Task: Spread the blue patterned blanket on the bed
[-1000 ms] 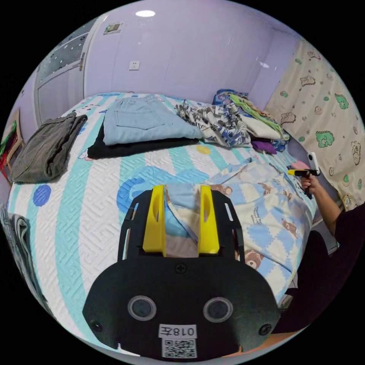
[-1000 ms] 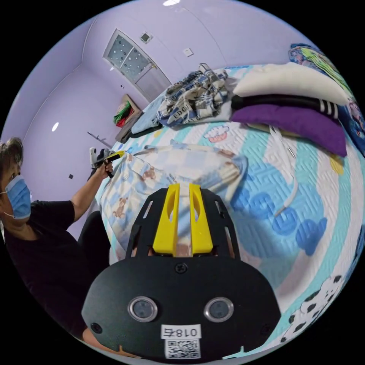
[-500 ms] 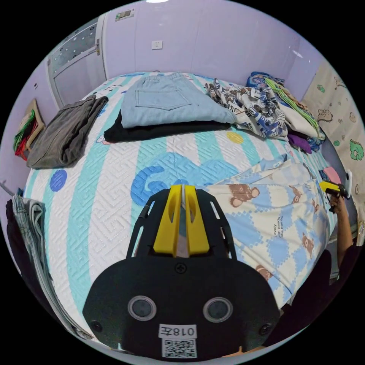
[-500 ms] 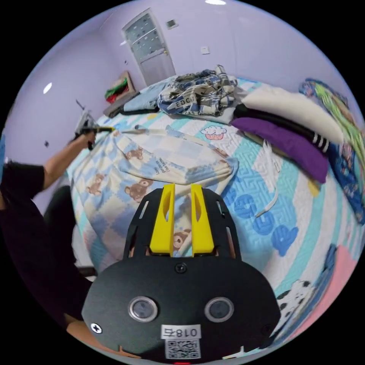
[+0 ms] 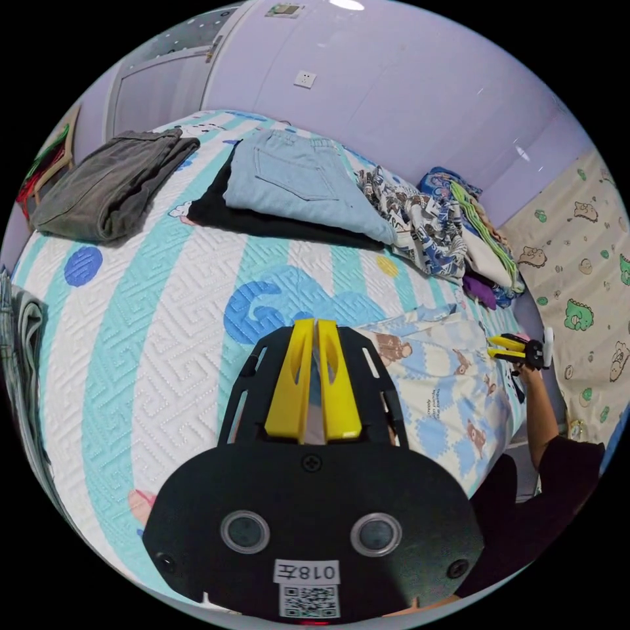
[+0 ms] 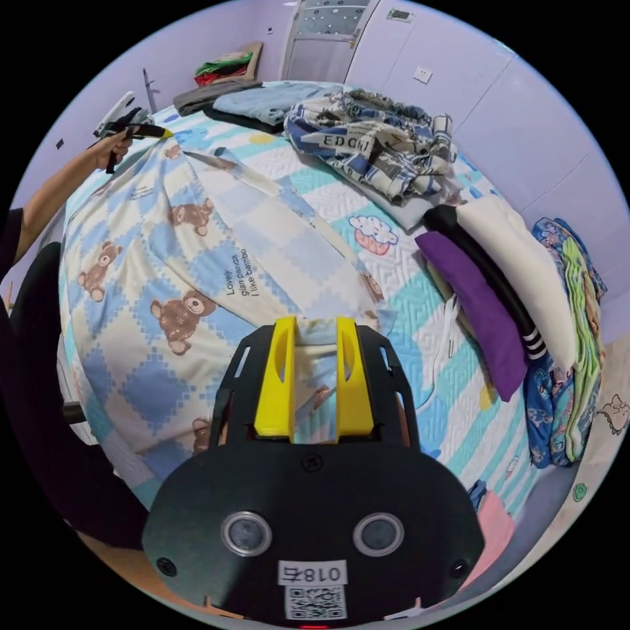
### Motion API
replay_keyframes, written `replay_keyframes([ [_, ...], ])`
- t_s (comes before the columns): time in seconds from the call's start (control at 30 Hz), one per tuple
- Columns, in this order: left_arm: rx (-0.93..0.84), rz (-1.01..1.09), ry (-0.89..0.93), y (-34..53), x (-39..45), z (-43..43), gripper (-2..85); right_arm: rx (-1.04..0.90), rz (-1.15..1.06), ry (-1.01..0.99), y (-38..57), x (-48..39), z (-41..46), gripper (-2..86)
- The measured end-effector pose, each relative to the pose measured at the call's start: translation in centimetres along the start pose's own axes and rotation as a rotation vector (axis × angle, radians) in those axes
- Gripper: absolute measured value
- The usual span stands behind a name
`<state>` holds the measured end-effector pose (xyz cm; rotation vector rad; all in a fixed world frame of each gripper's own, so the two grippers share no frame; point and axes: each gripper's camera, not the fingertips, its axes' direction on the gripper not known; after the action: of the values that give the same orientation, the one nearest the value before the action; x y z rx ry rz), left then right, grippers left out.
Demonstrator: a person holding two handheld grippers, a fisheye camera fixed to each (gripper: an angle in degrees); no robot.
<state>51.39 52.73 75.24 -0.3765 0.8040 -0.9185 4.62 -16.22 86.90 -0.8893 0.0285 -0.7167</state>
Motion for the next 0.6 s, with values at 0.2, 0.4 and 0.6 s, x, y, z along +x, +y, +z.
replay_keyframes([
  [0.2, 0.014, -0.017, 0.028, 0.0, -1.6, -1.0, -0.8, 0.054, 0.02, 0.039, 0.5, -0.6, -0.2, 1.2],
  [0.4, 0.049, -0.031, 0.063, -0.5, -2.6, -2.7, -0.8, 0.179, 0.126, 0.068, 0.8, 1.1, -1.5, 0.1],
  [0.6, 0.066, -0.102, 0.065, -1.1, -4.2, -2.5, -0.8, 0.159, 0.212, 0.105, -1.0, 3.6, 1.5, 0.3],
])
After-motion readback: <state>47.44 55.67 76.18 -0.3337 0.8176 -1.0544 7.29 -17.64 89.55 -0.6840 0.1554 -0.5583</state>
